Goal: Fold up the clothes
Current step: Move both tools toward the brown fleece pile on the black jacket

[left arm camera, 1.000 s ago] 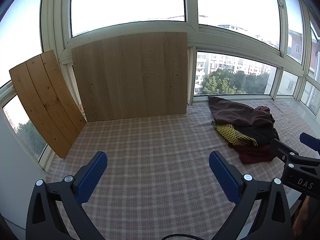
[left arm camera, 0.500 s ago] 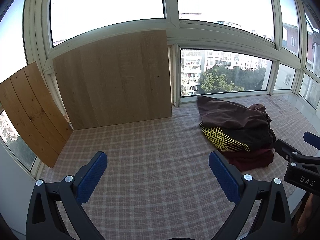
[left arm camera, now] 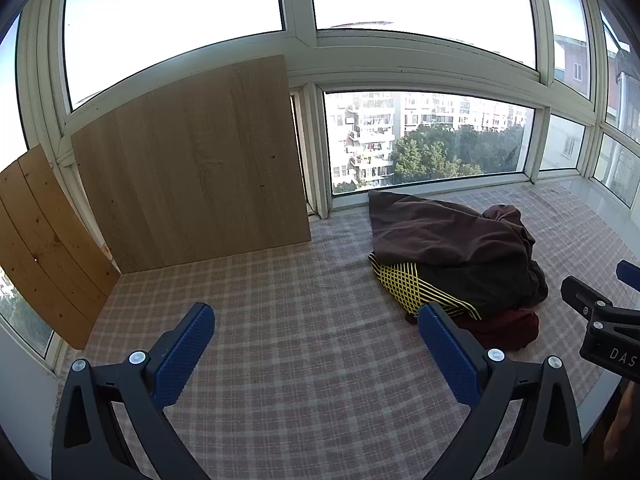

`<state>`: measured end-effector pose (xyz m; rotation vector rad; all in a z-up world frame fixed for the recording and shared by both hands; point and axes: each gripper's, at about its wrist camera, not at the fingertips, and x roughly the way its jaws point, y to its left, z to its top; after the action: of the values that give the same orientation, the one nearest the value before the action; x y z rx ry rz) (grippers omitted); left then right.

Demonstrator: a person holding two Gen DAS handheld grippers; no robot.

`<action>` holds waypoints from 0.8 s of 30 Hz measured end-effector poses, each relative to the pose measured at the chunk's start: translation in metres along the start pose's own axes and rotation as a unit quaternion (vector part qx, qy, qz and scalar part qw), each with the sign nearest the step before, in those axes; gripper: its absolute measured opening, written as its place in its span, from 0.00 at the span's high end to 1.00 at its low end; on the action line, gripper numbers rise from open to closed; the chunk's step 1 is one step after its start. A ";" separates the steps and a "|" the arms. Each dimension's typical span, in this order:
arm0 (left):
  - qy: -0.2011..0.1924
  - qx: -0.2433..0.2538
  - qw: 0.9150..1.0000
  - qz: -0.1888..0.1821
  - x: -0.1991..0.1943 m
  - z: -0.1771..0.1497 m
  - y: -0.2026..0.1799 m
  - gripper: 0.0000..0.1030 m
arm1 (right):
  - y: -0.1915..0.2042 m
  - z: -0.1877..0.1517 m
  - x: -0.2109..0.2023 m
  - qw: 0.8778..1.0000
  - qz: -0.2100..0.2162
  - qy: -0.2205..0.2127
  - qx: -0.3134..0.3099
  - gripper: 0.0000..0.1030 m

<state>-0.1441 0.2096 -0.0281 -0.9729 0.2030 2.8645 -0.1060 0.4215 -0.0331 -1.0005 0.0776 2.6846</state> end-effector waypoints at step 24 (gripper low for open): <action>0.038 0.063 0.996 -0.044 0.109 0.040 -0.099 0.00 | -0.161 0.024 0.157 0.998 0.044 0.039 -0.005 0.00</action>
<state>-0.2388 0.3202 -0.0724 -1.0407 0.3349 2.7015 -0.1904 0.6171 -0.1091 -1.1313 0.1262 2.7275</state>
